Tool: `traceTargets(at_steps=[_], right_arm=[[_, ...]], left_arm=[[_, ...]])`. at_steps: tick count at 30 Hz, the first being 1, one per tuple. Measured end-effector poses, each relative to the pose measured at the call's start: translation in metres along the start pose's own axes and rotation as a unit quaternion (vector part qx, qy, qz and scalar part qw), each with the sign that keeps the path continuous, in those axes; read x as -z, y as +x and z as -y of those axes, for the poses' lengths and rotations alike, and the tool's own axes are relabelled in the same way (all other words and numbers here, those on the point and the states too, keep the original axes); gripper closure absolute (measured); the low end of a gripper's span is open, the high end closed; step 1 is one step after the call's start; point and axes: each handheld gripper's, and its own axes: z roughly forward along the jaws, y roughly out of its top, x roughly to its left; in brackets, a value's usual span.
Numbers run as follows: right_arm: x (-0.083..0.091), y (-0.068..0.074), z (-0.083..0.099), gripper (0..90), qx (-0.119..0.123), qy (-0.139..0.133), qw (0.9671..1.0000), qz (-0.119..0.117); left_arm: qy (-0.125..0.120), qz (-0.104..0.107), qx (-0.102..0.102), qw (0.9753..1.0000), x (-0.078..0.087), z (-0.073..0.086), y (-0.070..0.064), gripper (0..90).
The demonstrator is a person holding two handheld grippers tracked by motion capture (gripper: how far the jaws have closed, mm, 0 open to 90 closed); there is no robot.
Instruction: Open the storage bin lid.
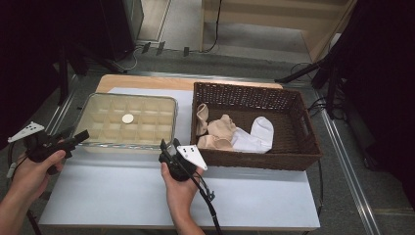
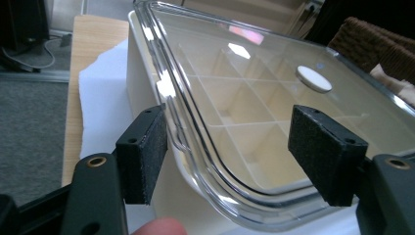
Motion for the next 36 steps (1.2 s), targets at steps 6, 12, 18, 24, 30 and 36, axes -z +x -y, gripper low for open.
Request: traceTargets(at_steps=[6, 12, 18, 24, 30, 36], right_arm=[[0.002, 0.005, 0.002, 57.5, 0.002, 0.004, 0.9998, -0.020], [0.008, 0.005, 0.004, 56.4, -0.005, 0.005, 0.9997, -0.025], [0.014, 0.002, 0.005, 54.8, -0.001, 0.004, 0.9999, -0.013], [0.018, -0.001, 0.010, 54.2, -0.006, 0.010, 0.9999, -0.012], [0.018, -0.008, 0.006, 47.4, -0.020, -0.008, 0.9998, -0.005], [0.011, -0.007, 0.005, 58.1, -0.017, 0.001, 0.9997, -0.017]], left_arm=[[-0.005, 0.046, 0.016, 0.9988, 0.008, 0.001, -0.007, 31.7], [-0.007, 0.020, 0.005, 0.9998, 0.016, 0.009, -0.014, 27.1], [0.026, -0.002, -0.019, 0.9995, 0.022, 0.022, -0.012, 24.4], [0.007, -0.004, -0.028, 0.9996, 0.027, 0.028, -0.012, 23.5], [-0.023, -0.004, 0.004, 0.9997, 0.023, 0.016, 0.000, 20.4], [-0.008, -0.019, -0.001, 0.9998, 0.008, 0.015, -0.002, 31.0]])
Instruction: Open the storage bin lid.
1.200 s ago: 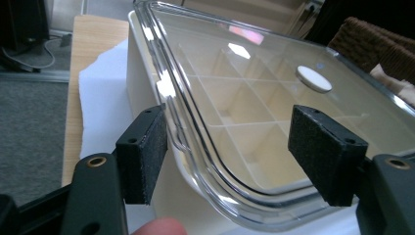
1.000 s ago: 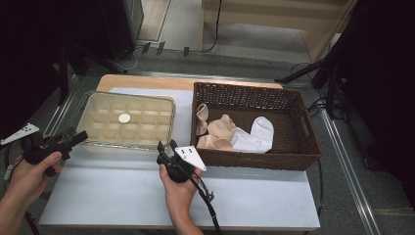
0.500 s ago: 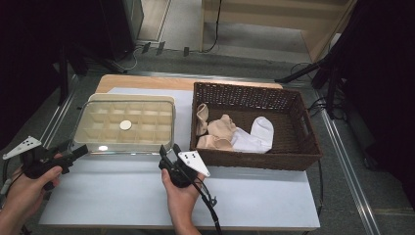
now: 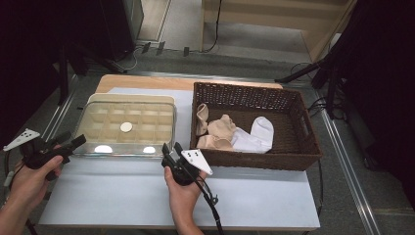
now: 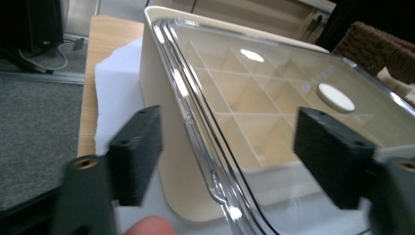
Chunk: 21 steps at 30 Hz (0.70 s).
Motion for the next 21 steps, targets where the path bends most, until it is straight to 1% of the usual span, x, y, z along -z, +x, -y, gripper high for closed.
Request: traceTargets(at_steps=[1, 2, 3, 4, 5, 7, 9, 10, 13, 14, 19, 21], right_arm=[[0.000, 0.001, 0.000, 58.6, 0.000, 0.002, 1.0000, 0.001], [-0.001, 0.001, 0.000, 59.5, -0.002, 0.002, 1.0000, 0.003], [-0.001, 0.001, 0.001, 60.2, -0.002, 0.004, 1.0000, 0.004], [-0.001, 0.001, 0.001, 60.8, -0.003, 0.007, 1.0000, 0.004], [-0.001, 0.001, 0.002, 60.7, -0.003, 0.007, 1.0000, 0.004], [0.000, 0.001, 0.002, 61.8, -0.001, 0.007, 1.0000, 0.004], [0.002, 0.001, 0.002, 64.0, 0.000, 0.007, 0.9999, 0.008], [0.003, 0.002, 0.002, 64.1, -0.001, 0.007, 0.9999, 0.008], [0.006, 0.004, 0.004, 63.9, -0.001, 0.008, 0.9999, 0.012], [0.008, 0.005, 0.005, 63.9, -0.003, 0.008, 0.9999, 0.012], [0.019, 0.009, 0.010, 62.9, -0.004, 0.011, 0.9999, 0.009], [0.023, 0.011, 0.013, 61.8, -0.004, 0.015, 0.9999, 0.007]], left_arm=[[0.000, 0.006, -0.005, 1.0000, 0.000, 0.001, -0.001, 33.8], [0.000, 0.006, -0.011, 0.9999, 0.000, 0.001, -0.003, 37.1], [0.000, 0.004, -0.015, 0.9999, 0.001, 0.001, -0.003, 36.8], [0.000, 0.004, -0.015, 0.9999, 0.002, 0.001, -0.003, 37.5], [-0.001, 0.006, -0.008, 0.9999, 0.003, 0.002, -0.002, 39.1], [-0.002, 0.010, -0.003, 0.9999, 0.004, 0.003, -0.001, 41.3], [0.001, 0.010, -0.005, 0.9999, 0.006, 0.003, -0.001, 41.7], [-0.001, 0.010, -0.005, 0.9999, 0.007, 0.004, -0.001, 41.8], [0.005, 0.012, -0.007, 0.9999, 0.010, 0.004, -0.002, 41.8], [0.003, 0.011, -0.005, 0.9999, 0.011, 0.005, -0.003, 41.9], [0.005, 0.013, -0.007, 0.9999, 0.019, 0.010, -0.005, 41.7], [0.003, 0.016, -0.005, 0.9999, 0.022, 0.012, -0.006, 41.6]])
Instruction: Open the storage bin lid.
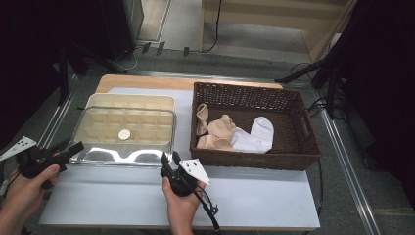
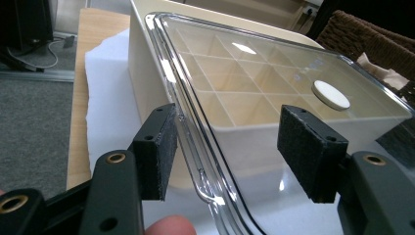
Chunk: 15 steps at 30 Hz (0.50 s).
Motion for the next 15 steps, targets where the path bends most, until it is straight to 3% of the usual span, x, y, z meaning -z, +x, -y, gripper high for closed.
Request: traceTargets(at_steps=[5, 8, 15], right_arm=[[0.001, 0.000, 0.002, 59.5, 0.004, 0.003, 1.0000, -0.008], [-0.002, -0.005, -0.002, 57.4, -0.007, 0.008, 0.9999, -0.006], [-0.013, -0.010, -0.012, 60.8, -0.002, -0.007, 1.0000, -0.001]], left_arm=[[-0.004, 0.012, 0.019, 0.9998, 0.000, 0.000, 0.002, 38.6], [-0.008, 0.003, 0.036, 0.9993, -0.003, -0.004, 0.009, 32.4], [-0.015, 0.007, 0.035, 0.9992, -0.014, -0.016, 0.018, 36.2]])
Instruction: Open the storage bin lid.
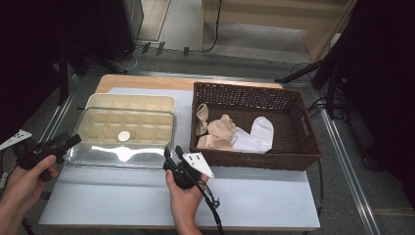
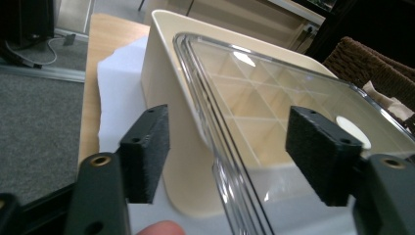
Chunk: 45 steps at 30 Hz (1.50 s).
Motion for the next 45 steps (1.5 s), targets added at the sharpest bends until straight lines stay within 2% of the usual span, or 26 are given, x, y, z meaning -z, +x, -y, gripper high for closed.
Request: traceTargets(at_steps=[2, 4, 7, 11, 13, 17, 21, 22, 24, 26, 28, 30, 33, 35, 36, 39, 42, 45], right_arm=[[-0.004, 0.001, -0.001, 61.4, -0.007, 0.006, 0.9999, -0.011], [-0.007, 0.003, 0.000, 63.4, 0.009, 0.004, 0.9999, 0.001], [-0.009, 0.002, 0.000, 64.5, 0.003, 0.000, 1.0000, 0.002], [-0.007, 0.001, -0.001, 68.5, 0.000, 0.001, 1.0000, 0.005], [-0.006, 0.001, -0.001, 69.8, -0.011, 0.003, 0.9999, 0.001], [-0.002, 0.002, 0.002, 70.3, -0.018, 0.004, 0.9998, -0.002], [0.003, 0.004, 0.004, 70.3, -0.022, 0.006, 0.9997, -0.002], [0.004, 0.004, 0.005, 70.1, -0.021, 0.008, 0.9997, -0.003], [0.004, 0.004, 0.004, 68.1, -0.022, 0.012, 0.9996, -0.009], [0.003, 0.003, 0.003, 63.0, -0.031, 0.009, 0.9993, -0.016], [0.000, 0.003, 0.002, 59.0, -0.031, 0.008, 0.9994, -0.010], [-0.003, 0.004, 0.002, 57.2, -0.032, 0.009, 0.9994, -0.009], [-0.007, 0.006, 0.001, 55.5, -0.036, 0.020, 0.9991, -0.010], [-0.009, 0.006, 0.002, 55.2, -0.042, 0.023, 0.9988, -0.008], [-0.010, 0.006, 0.002, 55.0, -0.046, 0.023, 0.9987, -0.008], [-0.011, 0.006, 0.003, 55.4, -0.051, 0.019, 0.9985, -0.005], [-0.011, 0.007, 0.003, 56.6, -0.058, 0.016, 0.9982, -0.002], [-0.010, 0.006, 0.002, 60.4, -0.065, 0.017, 0.9977, 0.000]], left_arm=[[0.009, 0.006, -0.006, 0.9999, -0.005, -0.002, -0.002, 38.8], [0.011, -0.002, -0.005, 0.9999, -0.009, -0.002, -0.003, 38.7], [0.019, 0.002, -0.015, 0.9997, -0.012, 0.000, -0.004, 41.1], [0.013, -0.003, -0.023, 0.9997, -0.005, 0.001, -0.005, 45.8], [0.014, -0.001, -0.021, 0.9997, -0.002, 0.003, -0.006, 46.9], [0.018, 0.003, -0.011, 0.9998, 0.002, 0.007, -0.007, 46.0], [0.020, 0.002, -0.020, 0.9996, 0.005, 0.008, -0.007, 45.8], [0.019, 0.003, -0.023, 0.9995, 0.006, 0.008, -0.007, 45.7], [0.020, 0.012, -0.018, 0.9996, 0.006, 0.006, -0.005, 44.5], [0.021, 0.006, -0.022, 0.9995, 0.003, 0.003, -0.004, 40.1], [0.026, 0.002, -0.018, 0.9995, -0.002, -0.002, -0.001, 34.2], [0.031, 0.007, -0.013, 0.9994, -0.008, -0.006, 0.003, 32.6], [0.042, 0.008, -0.022, 0.9988, -0.018, -0.011, 0.006, 33.0], [0.046, 0.017, -0.011, 0.9987, -0.021, -0.013, 0.005, 38.0], [0.047, 0.016, -0.013, 0.9987, -0.022, -0.014, 0.004, 41.9], [0.046, 0.019, 0.001, 0.9988, -0.020, -0.015, 0.008, 46.9], [0.053, 0.034, 0.026, 0.9977, -0.017, -0.015, 0.013, 50.2], [0.056, 0.028, 0.024, 0.9978, -0.014, -0.015, 0.010, 52.0]])
